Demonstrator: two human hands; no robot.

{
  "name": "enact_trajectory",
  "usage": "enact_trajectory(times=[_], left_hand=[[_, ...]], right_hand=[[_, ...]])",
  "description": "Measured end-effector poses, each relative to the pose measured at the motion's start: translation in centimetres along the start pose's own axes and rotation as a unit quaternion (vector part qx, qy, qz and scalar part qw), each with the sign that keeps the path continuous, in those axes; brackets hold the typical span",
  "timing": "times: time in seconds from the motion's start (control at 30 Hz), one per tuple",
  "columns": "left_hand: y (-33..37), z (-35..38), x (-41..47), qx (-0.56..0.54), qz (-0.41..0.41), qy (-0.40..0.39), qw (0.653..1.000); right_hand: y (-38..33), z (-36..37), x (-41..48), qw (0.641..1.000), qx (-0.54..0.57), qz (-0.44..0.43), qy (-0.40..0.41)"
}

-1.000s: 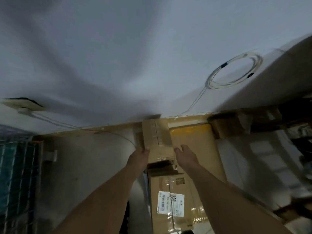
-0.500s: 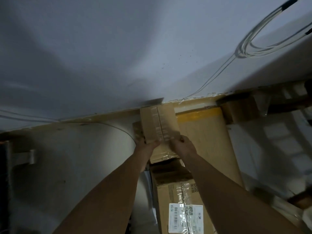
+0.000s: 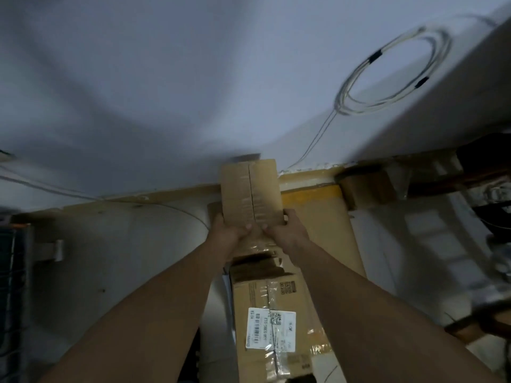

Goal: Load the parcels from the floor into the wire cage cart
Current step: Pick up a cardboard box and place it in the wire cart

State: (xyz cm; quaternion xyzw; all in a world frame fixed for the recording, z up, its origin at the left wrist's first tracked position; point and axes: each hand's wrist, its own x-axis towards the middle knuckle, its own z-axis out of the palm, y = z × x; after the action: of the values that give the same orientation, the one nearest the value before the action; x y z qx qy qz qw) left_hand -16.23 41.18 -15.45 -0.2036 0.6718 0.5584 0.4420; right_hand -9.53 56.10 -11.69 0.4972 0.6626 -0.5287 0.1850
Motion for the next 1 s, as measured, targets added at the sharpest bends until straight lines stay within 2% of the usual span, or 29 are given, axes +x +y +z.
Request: enact_trajectory(times=[0.23, 0.37, 0.5, 0.73, 1.0], left_hand=[[5.5, 1.7, -11.9, 0.002, 0.095, 0.020, 0.995], [10.7, 1.9, -20.3, 0.045, 0.210, 0.018, 0.976], [17.0, -0.5, -30.6, 0.094, 0.289, 0.035, 0.952], [28.1, -4.1, -53.0, 0.083, 0.397, 0.018, 0.914], [35.7, -12.7, -80.1, 0.077, 0.540, 0.046, 0.837]], right_hand=[[-4.8, -6.6, -9.5, 0.995, 0.031, -0.090, -0.024], [-8.2, -10.0, -17.2, 0.986, 0.055, -0.155, -0.031], [-13.0, -12.8, -26.1, 0.968, 0.094, -0.228, -0.038], [-23.2, -18.5, -47.9, 0.930, 0.098, -0.354, -0.005], [-32.4, -19.9, -75.4, 0.856, 0.106, -0.506, 0.028]])
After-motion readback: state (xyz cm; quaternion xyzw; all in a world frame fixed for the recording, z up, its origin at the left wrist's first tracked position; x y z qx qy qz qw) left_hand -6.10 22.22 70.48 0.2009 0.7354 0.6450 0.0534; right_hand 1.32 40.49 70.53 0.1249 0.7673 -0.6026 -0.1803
